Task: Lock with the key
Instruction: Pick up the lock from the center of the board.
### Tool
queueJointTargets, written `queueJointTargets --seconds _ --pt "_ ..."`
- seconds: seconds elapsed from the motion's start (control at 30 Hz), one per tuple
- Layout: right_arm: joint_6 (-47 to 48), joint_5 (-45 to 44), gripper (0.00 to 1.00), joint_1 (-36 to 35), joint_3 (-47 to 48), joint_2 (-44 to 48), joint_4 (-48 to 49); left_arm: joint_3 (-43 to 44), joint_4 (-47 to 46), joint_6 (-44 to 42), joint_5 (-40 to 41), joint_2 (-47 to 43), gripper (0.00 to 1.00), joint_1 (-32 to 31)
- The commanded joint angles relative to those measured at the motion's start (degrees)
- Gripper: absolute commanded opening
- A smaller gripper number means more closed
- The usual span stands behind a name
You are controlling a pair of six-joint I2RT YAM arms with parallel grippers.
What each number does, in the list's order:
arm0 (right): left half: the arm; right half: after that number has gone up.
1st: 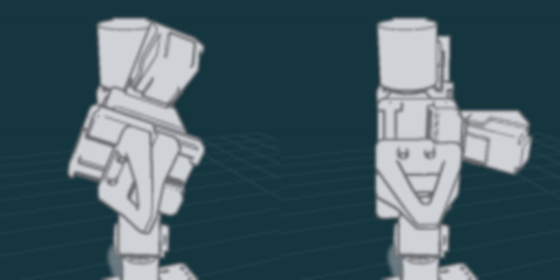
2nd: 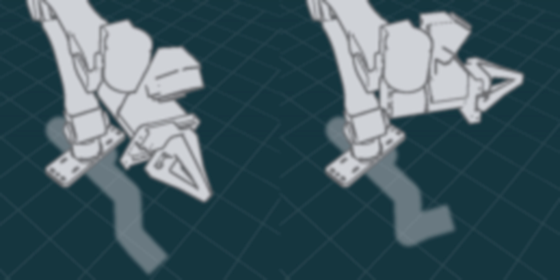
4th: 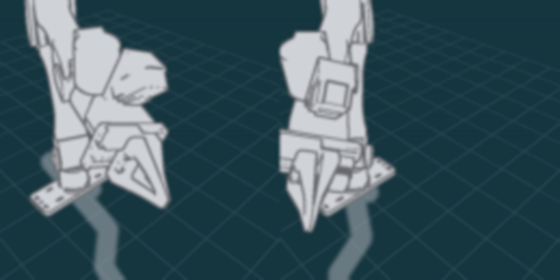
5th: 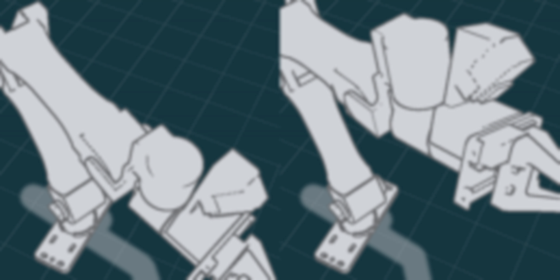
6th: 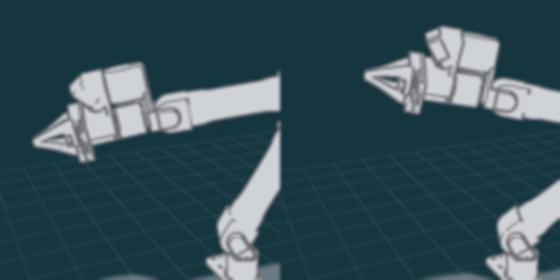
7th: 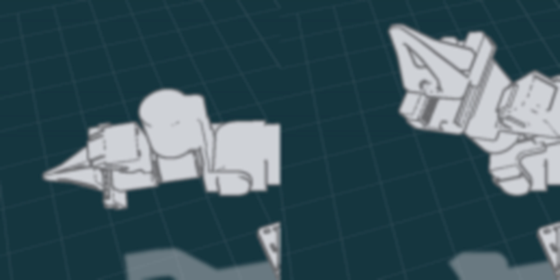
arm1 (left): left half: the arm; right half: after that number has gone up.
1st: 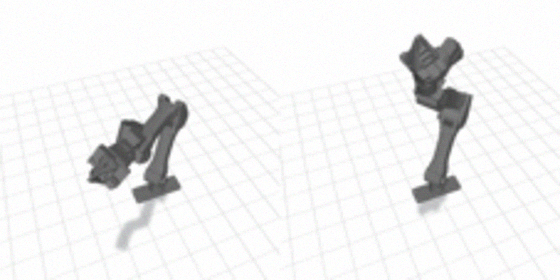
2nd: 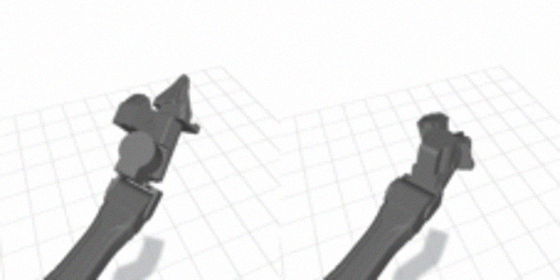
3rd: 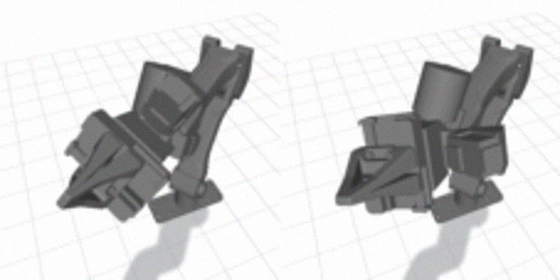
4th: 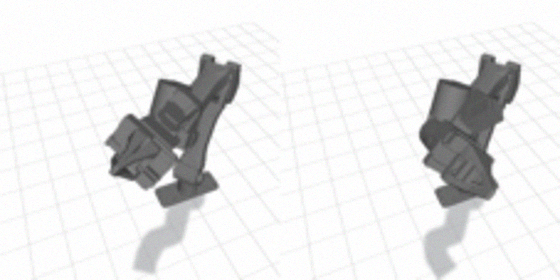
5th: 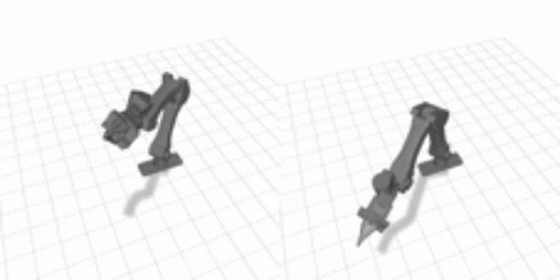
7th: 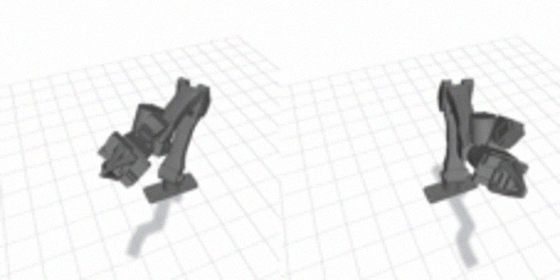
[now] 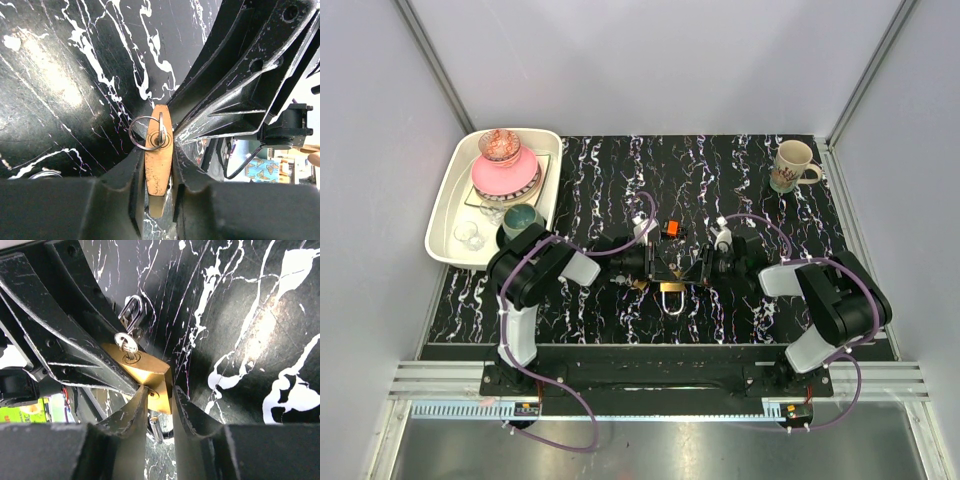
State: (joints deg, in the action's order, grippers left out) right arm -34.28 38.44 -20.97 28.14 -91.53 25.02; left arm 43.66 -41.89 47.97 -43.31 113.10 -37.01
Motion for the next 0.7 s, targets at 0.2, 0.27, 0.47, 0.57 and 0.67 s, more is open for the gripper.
queueJointTargets --seconds 0.2,0.27,0.47,0.57,0.67 --pt "-1.2 0.4 0.35 0.1 2.1 6.4 9.0 0.4 -4.6 -0.1 -4.5 -3.7 0.0 -2.5" --pt "-0.8 0.1 0.43 0.5 2.9 9.9 6.1 -0.6 -5.0 0.2 -3.5 -7.6 0.0 -1.2" --pt "1.1 -2.6 0.73 1.0 7.4 21.3 -2.9 -1.4 -0.9 -2.3 1.6 -20.7 0.0 1.5" --pt "1.6 -2.8 0.79 1.1 10.3 24.7 -6.4 -0.2 5.1 -5.5 6.0 -28.4 0.0 2.0" --pt "1.1 -1.2 0.82 1.3 12.5 26.7 -7.4 -1.1 6.6 -6.7 10.6 -37.0 0.0 3.0"
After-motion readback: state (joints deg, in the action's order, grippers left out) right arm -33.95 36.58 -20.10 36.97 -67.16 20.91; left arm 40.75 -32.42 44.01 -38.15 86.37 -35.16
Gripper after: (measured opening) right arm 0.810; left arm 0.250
